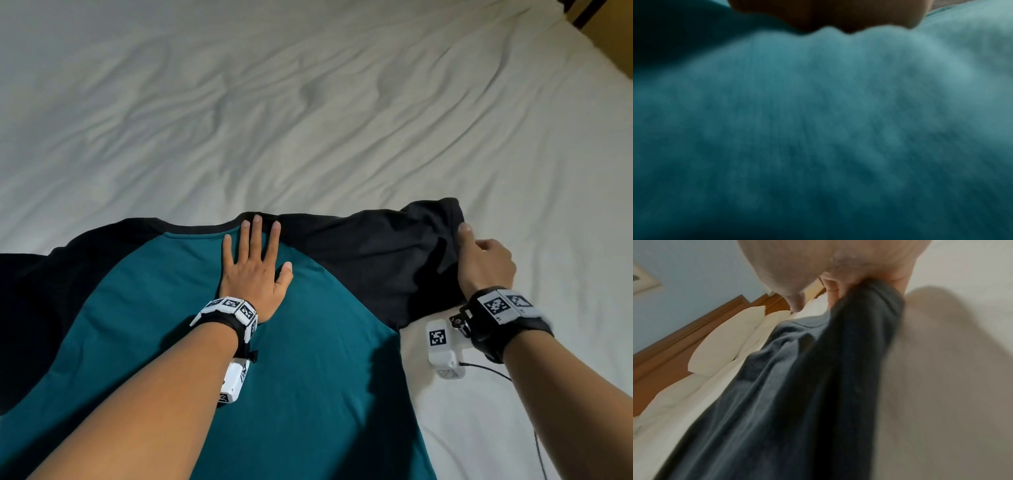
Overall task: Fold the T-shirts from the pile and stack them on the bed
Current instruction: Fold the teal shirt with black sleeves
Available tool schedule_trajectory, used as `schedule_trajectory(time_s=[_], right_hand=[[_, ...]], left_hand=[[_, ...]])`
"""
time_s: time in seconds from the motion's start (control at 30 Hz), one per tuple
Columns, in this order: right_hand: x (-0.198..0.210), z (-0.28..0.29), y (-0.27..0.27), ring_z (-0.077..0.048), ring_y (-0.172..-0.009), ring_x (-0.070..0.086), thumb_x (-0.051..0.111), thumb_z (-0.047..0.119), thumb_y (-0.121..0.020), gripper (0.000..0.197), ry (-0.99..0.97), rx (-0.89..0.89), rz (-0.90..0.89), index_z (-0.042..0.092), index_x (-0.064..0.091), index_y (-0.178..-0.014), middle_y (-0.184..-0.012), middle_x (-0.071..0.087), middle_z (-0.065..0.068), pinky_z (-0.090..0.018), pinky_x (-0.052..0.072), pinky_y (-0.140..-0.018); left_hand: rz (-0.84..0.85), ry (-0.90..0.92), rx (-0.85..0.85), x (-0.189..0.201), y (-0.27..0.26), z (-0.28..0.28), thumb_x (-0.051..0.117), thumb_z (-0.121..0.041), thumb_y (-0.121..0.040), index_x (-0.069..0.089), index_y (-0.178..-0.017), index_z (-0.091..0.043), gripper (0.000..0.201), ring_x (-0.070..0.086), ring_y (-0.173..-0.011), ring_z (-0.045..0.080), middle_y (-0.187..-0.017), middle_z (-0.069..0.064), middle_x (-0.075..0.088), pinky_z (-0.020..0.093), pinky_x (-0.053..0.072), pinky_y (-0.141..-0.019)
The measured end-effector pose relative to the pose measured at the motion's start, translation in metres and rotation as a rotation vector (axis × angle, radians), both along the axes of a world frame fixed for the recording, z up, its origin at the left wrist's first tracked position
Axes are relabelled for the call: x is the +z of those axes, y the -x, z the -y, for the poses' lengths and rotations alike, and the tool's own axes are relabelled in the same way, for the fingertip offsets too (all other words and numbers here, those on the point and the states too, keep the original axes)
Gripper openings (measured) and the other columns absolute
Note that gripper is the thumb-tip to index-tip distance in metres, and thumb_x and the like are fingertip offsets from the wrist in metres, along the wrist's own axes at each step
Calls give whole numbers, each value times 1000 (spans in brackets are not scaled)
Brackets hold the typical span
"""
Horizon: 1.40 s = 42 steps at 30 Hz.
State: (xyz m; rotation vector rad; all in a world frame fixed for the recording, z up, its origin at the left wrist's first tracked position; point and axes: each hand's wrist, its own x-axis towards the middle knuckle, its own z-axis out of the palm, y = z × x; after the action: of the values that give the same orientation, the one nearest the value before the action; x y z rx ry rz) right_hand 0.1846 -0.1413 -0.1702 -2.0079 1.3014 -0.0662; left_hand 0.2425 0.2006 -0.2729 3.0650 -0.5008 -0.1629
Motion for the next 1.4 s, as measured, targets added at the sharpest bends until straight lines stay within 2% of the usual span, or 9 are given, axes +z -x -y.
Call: schedule_trajectory(time_s=[0.23,0.4,0.57,0.8,0.9,1.07,1.17,1.3,1.4], right_hand=[[4,16,-50,-31,-107,64,64,54,-89,36,54,174,31,19,67,-97,-103,70,-7,-36,47,-92],[8,27,-56,-35,-92,59,48,42,-102,42,73,-26,92,5,64,-87,-87,63,-14,-35,38,-78],[-14,5,-8,-37,-91,58,34,69,-96,75,8,57,-102,0,62,-104,-107,65,-22,-37,36,-76],[-19,-15,15,-35,-84,49,43,42,-105,38,72,73,36,5,45,-110,-97,51,-16,-40,38,-74],[-20,-9,25,-38,-85,49,43,41,-105,30,172,119,-113,11,40,-104,-95,52,-17,-43,40,-73],[-21,-14,18,-41,-103,54,51,28,-100,32,293,141,-165,12,43,-126,-126,55,-20,-48,42,-84],[-10,-50,10,-40,-134,37,58,29,-92,52,564,437,-9,11,44,-138,-148,40,-16,-52,34,-103],[-31,-120,12,-29,-156,9,34,49,-101,64,529,1451,-39,20,30,-157,-168,16,-7,-49,19,-122],[-55,-109,0,-23,-157,-2,16,63,-102,67,567,1572,-157,33,13,-162,-170,3,0,-50,2,-125]], left_hand=[[2,5,-2,0,0,0,12,-56,-99,-13,-162,-21,76,-2,-157,33,-170,14,-7,60,3,-124],[5,3,-2,-2,0,-1,12,-56,-100,-12,-162,-21,76,-2,-157,33,-170,15,-7,61,3,-124],[-10,4,-2,-2,1,0,12,-56,-100,-14,-162,-21,76,-3,-157,34,-170,15,-7,60,1,-124],[-11,7,-4,-1,1,-1,12,-56,-99,-11,-162,-21,76,-2,-157,34,-170,15,-6,61,2,-124],[-7,12,-7,-2,1,-1,13,-56,-99,-12,-162,-22,76,-1,-157,34,-170,15,-6,61,2,-124],[-12,-1,-1,-2,2,-1,10,-56,-99,-15,-161,-22,76,-4,-157,33,-170,14,-9,60,2,-124],[-10,-1,2,-2,2,0,14,-56,-100,-13,-162,-21,76,-2,-157,34,-170,15,-8,61,4,-124],[-2,-5,-2,-3,2,-1,18,-55,-99,-11,-162,-20,77,-1,-157,34,-170,15,-7,61,6,-123],[-7,-6,-4,-6,1,-2,19,-55,-100,-12,-162,-21,77,-2,-158,33,-170,14,-8,61,5,-124]])
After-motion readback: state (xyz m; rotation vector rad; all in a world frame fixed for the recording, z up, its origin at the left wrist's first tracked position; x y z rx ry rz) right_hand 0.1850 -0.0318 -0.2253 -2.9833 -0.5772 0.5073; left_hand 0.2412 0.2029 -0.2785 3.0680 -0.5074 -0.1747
